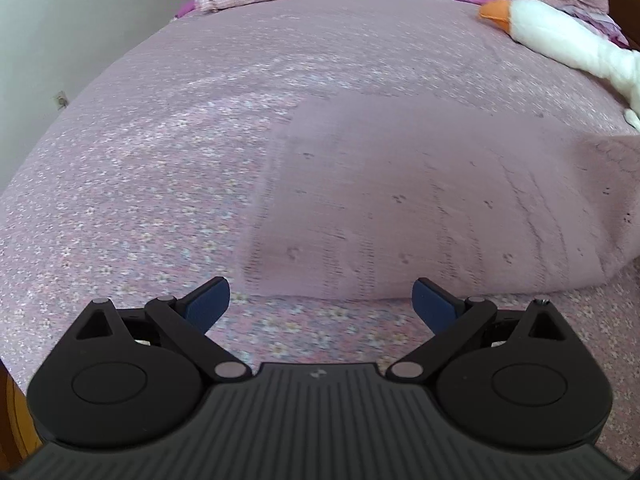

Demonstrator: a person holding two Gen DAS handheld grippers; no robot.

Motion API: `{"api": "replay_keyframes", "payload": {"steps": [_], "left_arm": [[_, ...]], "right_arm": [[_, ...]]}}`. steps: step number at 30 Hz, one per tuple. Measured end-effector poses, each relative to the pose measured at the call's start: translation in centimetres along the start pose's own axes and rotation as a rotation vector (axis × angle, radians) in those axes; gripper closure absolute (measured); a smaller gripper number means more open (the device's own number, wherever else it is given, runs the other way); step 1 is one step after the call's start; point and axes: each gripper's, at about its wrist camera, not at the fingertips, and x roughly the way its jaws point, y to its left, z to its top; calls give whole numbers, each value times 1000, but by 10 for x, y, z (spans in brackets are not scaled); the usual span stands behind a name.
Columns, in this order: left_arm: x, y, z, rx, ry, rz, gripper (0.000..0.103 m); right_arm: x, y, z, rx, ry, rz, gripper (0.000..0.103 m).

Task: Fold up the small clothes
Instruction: 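Grasp the corner of the folded cardigan with the right gripper and lift, then fold the held end of the cardigan over the rest with the right gripper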

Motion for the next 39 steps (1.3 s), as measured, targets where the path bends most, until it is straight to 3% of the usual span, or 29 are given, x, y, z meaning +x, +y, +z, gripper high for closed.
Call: {"api": "replay_keyframes", "payload": {"steps": [11, 24, 32, 39], "left_arm": [[1, 44, 3, -81, -8, 29, 2], [5, 86, 2, -135, -13, 67, 2], [9, 107, -1, -167, -6, 83, 2], [12, 126, -3, -193, 1, 100, 2]], "right_arm": [[15, 50, 10, -93, -17, 100, 73], [42, 131, -2, -204, 39, 273, 73], [65, 169, -34, -268, 139, 344, 73], [94, 183, -71, -338, 267, 332, 73]]}}
